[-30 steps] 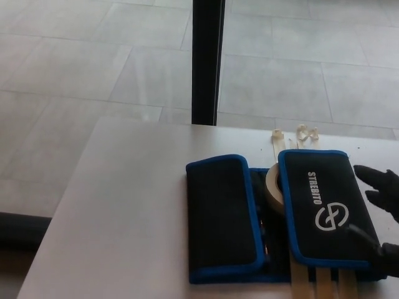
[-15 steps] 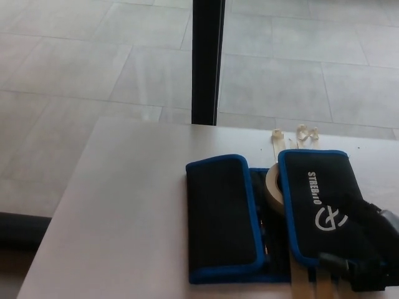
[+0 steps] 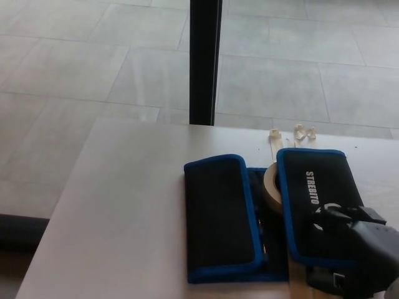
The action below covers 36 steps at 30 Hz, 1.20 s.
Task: The robot uses its right hand to open a black folded toolkit cover kept in the middle of the desk
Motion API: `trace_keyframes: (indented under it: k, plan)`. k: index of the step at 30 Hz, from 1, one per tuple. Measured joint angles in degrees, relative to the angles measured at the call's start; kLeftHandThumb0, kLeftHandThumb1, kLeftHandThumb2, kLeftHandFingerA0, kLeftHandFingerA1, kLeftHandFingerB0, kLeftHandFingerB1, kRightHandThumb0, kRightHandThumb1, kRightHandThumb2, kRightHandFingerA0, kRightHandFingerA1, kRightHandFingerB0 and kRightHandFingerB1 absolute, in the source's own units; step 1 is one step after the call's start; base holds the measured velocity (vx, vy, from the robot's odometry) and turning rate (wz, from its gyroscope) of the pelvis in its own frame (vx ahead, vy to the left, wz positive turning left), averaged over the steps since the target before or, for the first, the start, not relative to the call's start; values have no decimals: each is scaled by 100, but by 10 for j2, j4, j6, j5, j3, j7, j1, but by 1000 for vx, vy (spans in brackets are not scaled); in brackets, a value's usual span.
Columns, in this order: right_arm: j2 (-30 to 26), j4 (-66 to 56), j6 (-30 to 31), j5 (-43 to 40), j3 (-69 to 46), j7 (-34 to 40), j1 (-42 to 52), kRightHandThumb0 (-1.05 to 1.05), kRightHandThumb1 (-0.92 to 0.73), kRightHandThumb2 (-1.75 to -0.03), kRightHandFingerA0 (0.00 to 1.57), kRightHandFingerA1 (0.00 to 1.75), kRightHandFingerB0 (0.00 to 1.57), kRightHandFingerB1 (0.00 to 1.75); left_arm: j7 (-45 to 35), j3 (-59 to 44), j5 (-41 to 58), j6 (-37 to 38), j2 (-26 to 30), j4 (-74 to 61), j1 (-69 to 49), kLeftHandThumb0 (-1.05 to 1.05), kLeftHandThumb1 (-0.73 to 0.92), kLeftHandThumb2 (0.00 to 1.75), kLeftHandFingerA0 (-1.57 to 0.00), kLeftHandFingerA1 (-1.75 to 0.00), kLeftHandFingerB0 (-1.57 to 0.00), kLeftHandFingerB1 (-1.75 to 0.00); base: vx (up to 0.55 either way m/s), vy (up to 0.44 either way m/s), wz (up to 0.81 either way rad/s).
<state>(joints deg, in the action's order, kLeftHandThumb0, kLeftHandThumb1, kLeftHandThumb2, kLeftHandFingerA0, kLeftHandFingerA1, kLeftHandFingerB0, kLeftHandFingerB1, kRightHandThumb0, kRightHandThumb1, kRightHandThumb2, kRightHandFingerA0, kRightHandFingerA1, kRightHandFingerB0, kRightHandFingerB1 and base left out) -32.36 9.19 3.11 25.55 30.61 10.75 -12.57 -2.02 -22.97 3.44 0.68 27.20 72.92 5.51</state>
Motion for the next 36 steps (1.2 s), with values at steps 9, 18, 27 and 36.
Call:
trace_keyframes:
  k: [9,18,27,36]
  plan:
    - [0,59,5,71,64,52,-35,-10,-39,-75,0,23,20,41,-2,1,0,0,0,0,1,-33,-28,87,-141,-139,-120,-130,0,0,0]
    - [0,122,7,145,113,128,-58,-22,-53,-63,35,60,21,37,-6,8,-1,0,0,2,1,-32,-26,88,-142,-139,-122,-130,0,0,0]
    - [0,186,7,197,113,228,-91,-46,-57,-85,85,118,15,49,-8,17,-1,0,0,5,1,-33,-26,88,-139,-137,-120,-129,0,0,2]
    - [1,239,2,231,105,308,-97,-36,-64,-62,79,140,30,54,-16,25,-1,0,1,12,5,-33,-28,88,-134,-136,-119,-129,0,0,0]
